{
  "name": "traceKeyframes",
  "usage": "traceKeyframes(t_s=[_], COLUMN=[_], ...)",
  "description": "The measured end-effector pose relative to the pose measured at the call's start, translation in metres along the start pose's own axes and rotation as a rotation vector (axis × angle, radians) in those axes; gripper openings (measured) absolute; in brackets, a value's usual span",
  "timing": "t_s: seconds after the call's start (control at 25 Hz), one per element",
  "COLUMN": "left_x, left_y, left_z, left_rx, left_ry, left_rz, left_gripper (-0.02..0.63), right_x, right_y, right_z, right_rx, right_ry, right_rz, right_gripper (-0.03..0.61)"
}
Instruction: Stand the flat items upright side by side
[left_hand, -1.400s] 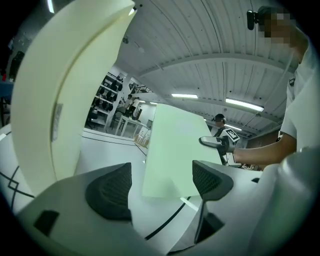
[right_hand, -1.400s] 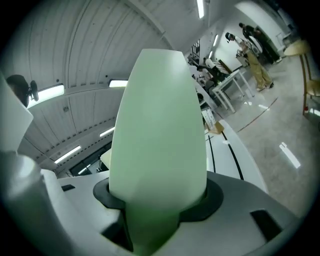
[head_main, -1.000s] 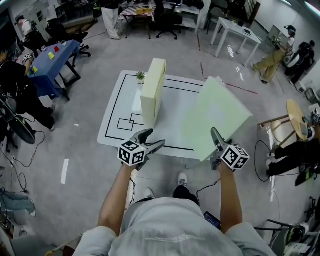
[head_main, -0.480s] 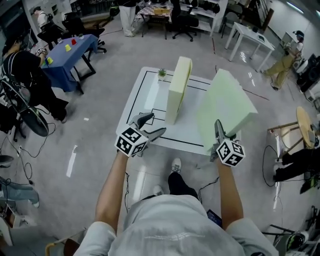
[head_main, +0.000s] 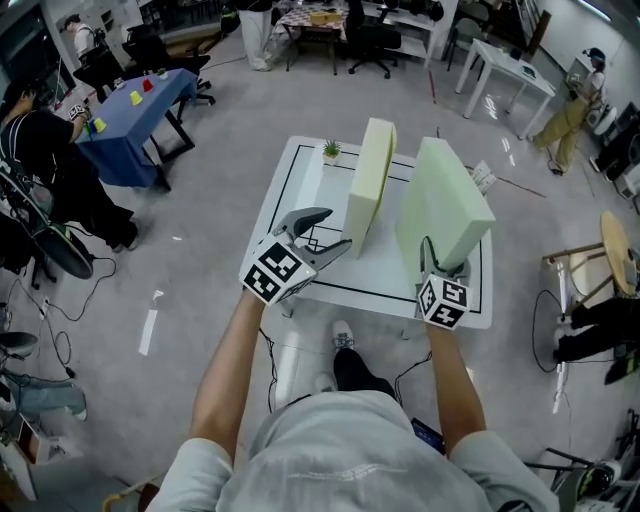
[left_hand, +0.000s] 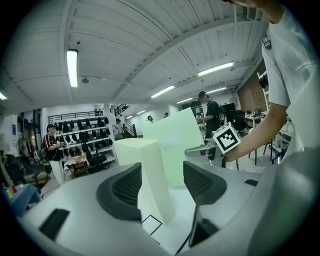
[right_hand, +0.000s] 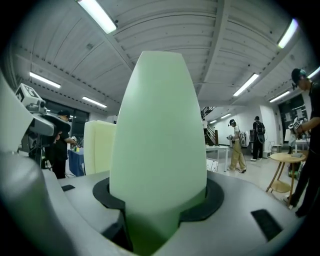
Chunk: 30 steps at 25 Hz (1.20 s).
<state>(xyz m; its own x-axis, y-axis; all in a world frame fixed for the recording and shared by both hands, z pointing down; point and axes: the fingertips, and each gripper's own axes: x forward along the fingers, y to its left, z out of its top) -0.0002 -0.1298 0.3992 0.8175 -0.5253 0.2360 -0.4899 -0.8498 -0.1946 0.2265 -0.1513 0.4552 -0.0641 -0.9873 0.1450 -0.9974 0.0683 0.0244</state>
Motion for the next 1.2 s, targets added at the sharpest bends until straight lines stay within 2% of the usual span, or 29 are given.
traceKeyframes(t_s=[0.2,0.4,0.52,0.64,0.84,0.88,1.04,1.2], left_x=[0.016,0.028,0.04,0.052,0.053,0.052,0.051,0.052], left_y=[0.023,0.032,0.03,0.031,0.037,0.037,0.037,0.039], left_z=[0.023,0.052,0.049,0.029,0.028,0.032,0.042,0.042], left_rx=[0.078,0.173,0.244,0.249,0.253,0.259,0.282,0.263], left_ry=[-0.027,-0.104,-0.087,-0.054,-0.112,-0.128,-0.151,-0.159], left_rz=[-0.015,-0.074,-0.116,-0.133,-0.117,-0.118,-0.126,-0.128], left_gripper=[0.264,0.256,0.25,0.239,0.152,0.152,0.149,0.144], right_x=[0.023,0.049,0.064,0.076,0.085,0.086,0.091,0.097], right_y=[0.005,0.013,0.017,0.021,0.04,0.044,0.057,0.074], right_z=[-0.001,-0.001,-0.006,-0.011,-0.023,-0.025,-0.031,-0.045], right_rx=[-0.014,-0.037,-0.038,-0.052,-0.05,-0.05,-0.046,-0.058], right_ry=[-0.007,-0.017,-0.013,-0.014,-0.019,-0.021,-0.015,0.096], right_rz=[-0.021,-0.033,-0.035,-0.043,-0.031,-0.024,0.038,0.206], right_gripper=[0.281,0.284,0.284,0.284,0.293,0.297,0.306,0.36])
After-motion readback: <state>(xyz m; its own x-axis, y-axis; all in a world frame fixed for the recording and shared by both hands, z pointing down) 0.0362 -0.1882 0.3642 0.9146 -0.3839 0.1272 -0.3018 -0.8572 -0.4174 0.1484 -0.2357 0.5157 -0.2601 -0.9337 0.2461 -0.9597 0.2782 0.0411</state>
